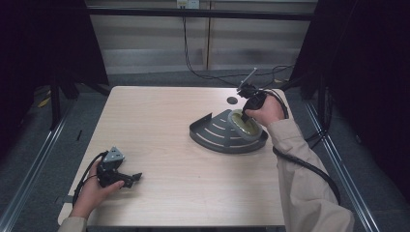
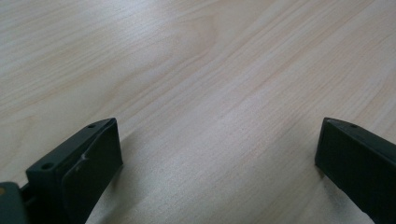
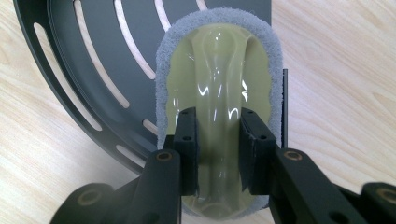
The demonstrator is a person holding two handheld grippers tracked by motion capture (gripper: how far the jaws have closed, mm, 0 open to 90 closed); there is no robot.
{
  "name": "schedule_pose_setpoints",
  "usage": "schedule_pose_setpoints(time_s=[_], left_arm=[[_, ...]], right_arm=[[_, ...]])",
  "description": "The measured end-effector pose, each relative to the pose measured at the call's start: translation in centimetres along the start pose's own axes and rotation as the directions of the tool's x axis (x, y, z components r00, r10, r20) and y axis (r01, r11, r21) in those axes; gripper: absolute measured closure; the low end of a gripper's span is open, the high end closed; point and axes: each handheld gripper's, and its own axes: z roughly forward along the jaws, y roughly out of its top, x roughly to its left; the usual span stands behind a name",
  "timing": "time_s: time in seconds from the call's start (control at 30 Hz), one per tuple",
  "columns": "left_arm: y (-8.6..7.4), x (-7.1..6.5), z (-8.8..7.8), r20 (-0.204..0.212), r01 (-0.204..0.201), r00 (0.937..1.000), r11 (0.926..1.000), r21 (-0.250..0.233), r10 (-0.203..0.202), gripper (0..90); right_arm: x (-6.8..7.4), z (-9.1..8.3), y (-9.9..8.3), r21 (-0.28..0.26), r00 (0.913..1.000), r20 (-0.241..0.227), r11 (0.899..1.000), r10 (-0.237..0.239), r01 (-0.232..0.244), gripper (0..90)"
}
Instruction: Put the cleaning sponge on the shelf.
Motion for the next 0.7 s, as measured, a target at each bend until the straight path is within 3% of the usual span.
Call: schedule_pose_setpoints(time_s=[0.7], left_arm=[[0.0, 0.0, 0.0, 0.000, 0.000, 1.0000, 1.0000, 0.000, 0.000, 0.0]], right_arm=[[-0.4, 2.4, -0.3, 0.029, 0.9998, -0.006, 0.999, -0.021, 0.021, 71.5]])
